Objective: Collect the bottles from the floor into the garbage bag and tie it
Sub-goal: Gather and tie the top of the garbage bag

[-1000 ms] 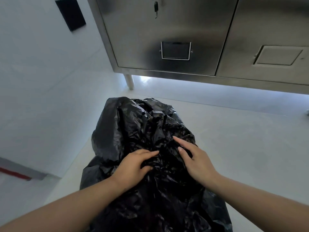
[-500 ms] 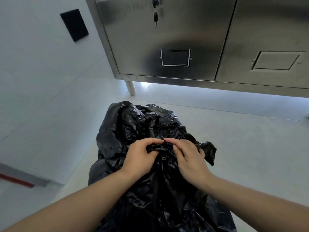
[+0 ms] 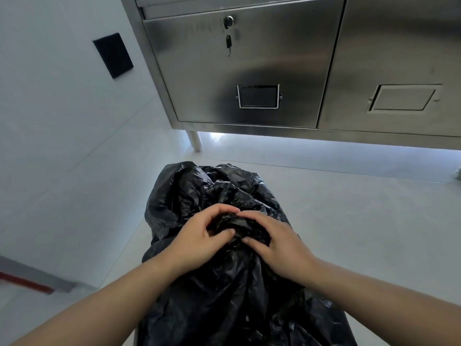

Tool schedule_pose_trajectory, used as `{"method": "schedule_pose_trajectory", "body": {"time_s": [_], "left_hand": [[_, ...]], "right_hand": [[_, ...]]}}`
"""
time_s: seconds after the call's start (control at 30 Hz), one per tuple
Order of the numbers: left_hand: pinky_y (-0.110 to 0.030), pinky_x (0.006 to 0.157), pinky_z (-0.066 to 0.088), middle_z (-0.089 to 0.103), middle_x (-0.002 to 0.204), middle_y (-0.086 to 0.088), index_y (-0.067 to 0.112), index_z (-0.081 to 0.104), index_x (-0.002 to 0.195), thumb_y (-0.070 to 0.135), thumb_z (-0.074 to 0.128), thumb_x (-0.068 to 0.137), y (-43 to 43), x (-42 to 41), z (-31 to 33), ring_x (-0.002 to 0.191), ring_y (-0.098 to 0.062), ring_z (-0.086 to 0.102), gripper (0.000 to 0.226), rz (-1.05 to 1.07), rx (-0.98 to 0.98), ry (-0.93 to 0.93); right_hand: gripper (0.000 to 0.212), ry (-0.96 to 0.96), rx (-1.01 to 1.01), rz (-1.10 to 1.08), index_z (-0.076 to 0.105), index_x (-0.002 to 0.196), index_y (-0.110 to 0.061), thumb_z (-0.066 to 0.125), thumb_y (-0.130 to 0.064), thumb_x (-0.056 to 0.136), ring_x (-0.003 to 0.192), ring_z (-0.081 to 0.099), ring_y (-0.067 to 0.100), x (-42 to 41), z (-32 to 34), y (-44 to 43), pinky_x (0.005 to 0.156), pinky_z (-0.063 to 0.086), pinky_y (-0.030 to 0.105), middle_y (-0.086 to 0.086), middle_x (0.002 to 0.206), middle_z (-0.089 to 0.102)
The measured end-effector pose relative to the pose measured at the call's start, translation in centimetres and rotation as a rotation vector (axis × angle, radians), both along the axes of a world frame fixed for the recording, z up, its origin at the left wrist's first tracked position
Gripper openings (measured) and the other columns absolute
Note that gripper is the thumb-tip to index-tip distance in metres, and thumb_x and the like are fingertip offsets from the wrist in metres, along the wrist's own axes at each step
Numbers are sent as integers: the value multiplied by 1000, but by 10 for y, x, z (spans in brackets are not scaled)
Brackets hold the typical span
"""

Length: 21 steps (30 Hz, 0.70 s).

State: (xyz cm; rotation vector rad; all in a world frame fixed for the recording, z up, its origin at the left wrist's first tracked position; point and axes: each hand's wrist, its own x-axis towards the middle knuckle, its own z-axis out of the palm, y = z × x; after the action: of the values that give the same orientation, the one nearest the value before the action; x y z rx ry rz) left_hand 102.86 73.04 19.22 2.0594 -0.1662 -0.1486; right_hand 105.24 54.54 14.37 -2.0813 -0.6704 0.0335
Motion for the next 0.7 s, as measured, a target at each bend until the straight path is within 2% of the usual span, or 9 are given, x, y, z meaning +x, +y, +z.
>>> {"method": "schedule_pose_trajectory", "body": {"time_s": [0.1,0.2,0.27,0.33,0.47,0.53,0.6,0.7], "left_hand": [[-4,103,24,39,137,28,32,39,138,41,66,80,9,-7,0,126,13,35,65,-146,359,-269],[-3,106,15,25,142,27,30,21,146,50,58,84,13,-9,-8,131,15,22,75,-202,495,-337],[-3,105,17,29,141,22,30,22,146,45,54,89,16,-9,-13,130,11,26,68,-184,487,-304],[-7,105,23,38,140,13,25,31,142,36,55,91,14,-10,-18,129,3,35,58,-146,440,-279],[-13,105,31,50,132,2,14,46,133,22,59,90,-3,-11,-23,124,-2,44,46,-111,321,-281],[-14,103,34,54,128,4,15,50,131,21,61,89,-9,-9,-23,121,-3,48,44,-82,264,-280],[-11,101,35,55,128,10,18,48,133,21,64,87,-13,-6,-19,120,1,49,50,-38,210,-274],[-5,94,37,56,121,21,27,42,133,18,70,82,-18,-3,-16,113,12,52,58,54,87,-212]], "right_hand": [[42,55,73,13,54,119,-38,66,-21,83,107,51,-13,14,14,-1,91,35,6,-27,114,59],[39,104,84,63,55,111,-46,66,-21,83,107,55,-7,23,28,-4,96,41,19,-23,113,62],[36,130,70,80,56,109,-45,68,-24,82,103,58,-5,26,33,-7,95,44,23,-21,110,64],[36,138,61,91,57,110,-44,70,-28,81,103,58,-6,25,36,-7,95,45,23,-21,109,64],[53,55,9,102,47,125,-48,67,-50,76,117,47,-5,20,38,-8,102,38,24,-18,124,52],[60,48,-15,119,39,131,-52,56,-64,75,123,41,-4,18,38,-10,104,34,22,-17,130,45],[54,33,-26,132,35,132,-56,45,-66,80,125,39,-5,15,37,-10,104,30,17,-19,132,44],[43,75,14,96,34,127,-63,29,-70,84,123,37,-15,11,33,-6,99,28,6,-40,128,42]]}}
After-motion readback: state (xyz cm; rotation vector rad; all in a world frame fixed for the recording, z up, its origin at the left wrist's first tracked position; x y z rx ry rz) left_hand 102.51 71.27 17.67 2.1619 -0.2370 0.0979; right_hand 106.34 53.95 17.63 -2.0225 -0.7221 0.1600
